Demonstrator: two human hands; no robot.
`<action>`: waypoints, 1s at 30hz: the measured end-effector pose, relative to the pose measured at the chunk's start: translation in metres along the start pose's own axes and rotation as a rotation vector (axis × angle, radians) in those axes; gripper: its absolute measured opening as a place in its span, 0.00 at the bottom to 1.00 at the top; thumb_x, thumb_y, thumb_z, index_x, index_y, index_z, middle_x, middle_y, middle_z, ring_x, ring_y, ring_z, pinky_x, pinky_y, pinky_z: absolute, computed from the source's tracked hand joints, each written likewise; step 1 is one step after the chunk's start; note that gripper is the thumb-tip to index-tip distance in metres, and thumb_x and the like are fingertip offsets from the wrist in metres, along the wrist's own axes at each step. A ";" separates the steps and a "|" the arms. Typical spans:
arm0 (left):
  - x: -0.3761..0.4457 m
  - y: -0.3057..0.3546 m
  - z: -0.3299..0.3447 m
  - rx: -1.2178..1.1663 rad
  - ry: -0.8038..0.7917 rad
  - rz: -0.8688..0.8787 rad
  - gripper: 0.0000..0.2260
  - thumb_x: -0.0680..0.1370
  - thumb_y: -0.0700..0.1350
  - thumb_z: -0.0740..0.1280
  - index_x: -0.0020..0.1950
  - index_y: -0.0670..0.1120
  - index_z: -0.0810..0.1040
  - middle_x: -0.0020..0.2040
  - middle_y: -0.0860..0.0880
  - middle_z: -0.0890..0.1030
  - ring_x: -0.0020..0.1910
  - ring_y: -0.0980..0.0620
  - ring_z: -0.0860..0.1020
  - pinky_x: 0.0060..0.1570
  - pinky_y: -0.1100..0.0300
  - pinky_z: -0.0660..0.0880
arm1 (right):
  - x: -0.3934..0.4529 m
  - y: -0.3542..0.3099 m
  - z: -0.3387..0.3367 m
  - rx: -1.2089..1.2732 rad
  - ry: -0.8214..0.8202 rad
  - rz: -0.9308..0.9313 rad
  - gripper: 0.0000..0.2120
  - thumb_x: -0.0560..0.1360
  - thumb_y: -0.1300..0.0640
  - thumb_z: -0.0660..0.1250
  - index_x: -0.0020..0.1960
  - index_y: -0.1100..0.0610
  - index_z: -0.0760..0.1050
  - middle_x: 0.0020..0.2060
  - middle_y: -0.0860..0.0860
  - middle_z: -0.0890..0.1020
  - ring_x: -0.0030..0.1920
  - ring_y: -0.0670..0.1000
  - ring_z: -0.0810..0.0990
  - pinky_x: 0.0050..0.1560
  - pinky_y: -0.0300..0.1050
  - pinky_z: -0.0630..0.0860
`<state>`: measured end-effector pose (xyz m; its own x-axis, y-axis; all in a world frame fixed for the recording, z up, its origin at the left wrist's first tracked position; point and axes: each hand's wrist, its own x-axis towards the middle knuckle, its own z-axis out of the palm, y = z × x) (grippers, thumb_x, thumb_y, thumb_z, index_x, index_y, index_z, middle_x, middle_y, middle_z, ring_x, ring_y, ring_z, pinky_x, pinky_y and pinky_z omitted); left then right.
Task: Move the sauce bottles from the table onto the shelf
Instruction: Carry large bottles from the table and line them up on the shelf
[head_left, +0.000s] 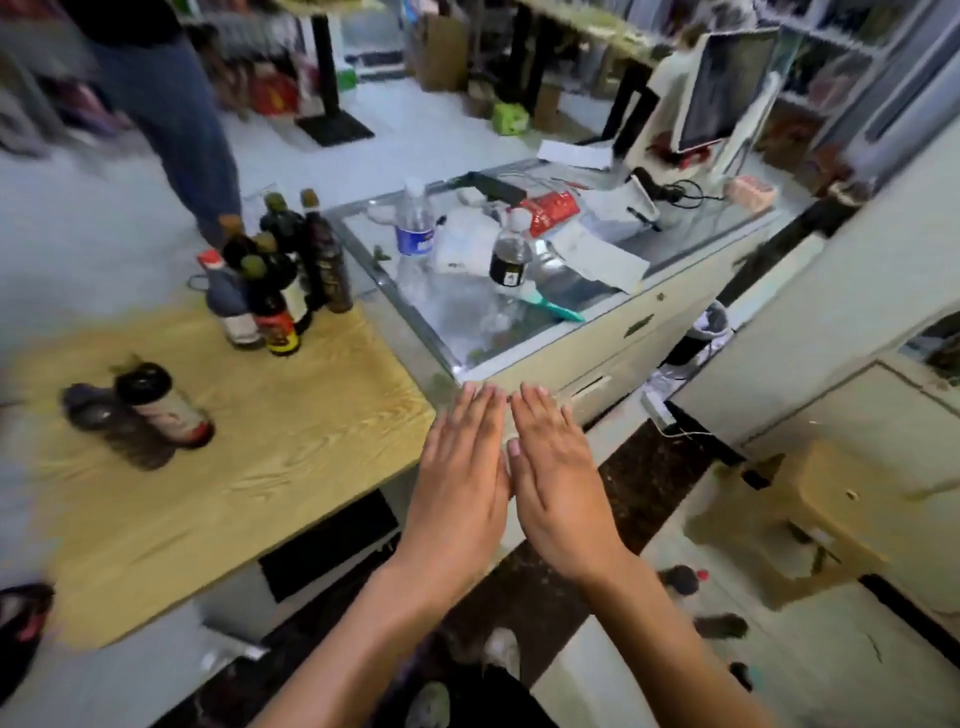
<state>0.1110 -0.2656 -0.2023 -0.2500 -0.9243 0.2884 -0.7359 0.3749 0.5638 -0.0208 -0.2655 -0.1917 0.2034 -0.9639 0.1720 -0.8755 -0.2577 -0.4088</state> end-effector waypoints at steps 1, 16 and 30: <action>0.002 -0.008 -0.006 0.012 0.020 -0.032 0.24 0.83 0.47 0.49 0.79 0.46 0.48 0.80 0.49 0.52 0.78 0.55 0.44 0.76 0.52 0.48 | 0.011 -0.005 0.009 0.010 -0.022 -0.030 0.27 0.84 0.48 0.44 0.80 0.57 0.56 0.79 0.53 0.59 0.80 0.49 0.52 0.80 0.52 0.49; 0.044 -0.156 -0.059 0.217 0.195 -0.572 0.25 0.83 0.46 0.57 0.79 0.48 0.53 0.79 0.52 0.55 0.77 0.60 0.45 0.76 0.54 0.51 | 0.181 -0.073 0.133 0.353 -0.347 -0.349 0.26 0.85 0.46 0.44 0.81 0.54 0.53 0.80 0.47 0.55 0.77 0.38 0.44 0.80 0.43 0.46; 0.025 -0.318 -0.136 0.199 0.500 -1.001 0.26 0.80 0.42 0.64 0.77 0.48 0.61 0.77 0.49 0.62 0.76 0.52 0.58 0.71 0.62 0.55 | 0.265 -0.153 0.247 0.553 -0.691 -0.283 0.19 0.84 0.55 0.58 0.74 0.57 0.70 0.72 0.53 0.74 0.72 0.52 0.71 0.70 0.42 0.66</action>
<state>0.4236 -0.3983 -0.2692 0.7527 -0.6536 0.0793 -0.5620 -0.5752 0.5943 0.2752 -0.4984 -0.3051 0.7491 -0.6405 -0.1691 -0.4562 -0.3137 -0.8328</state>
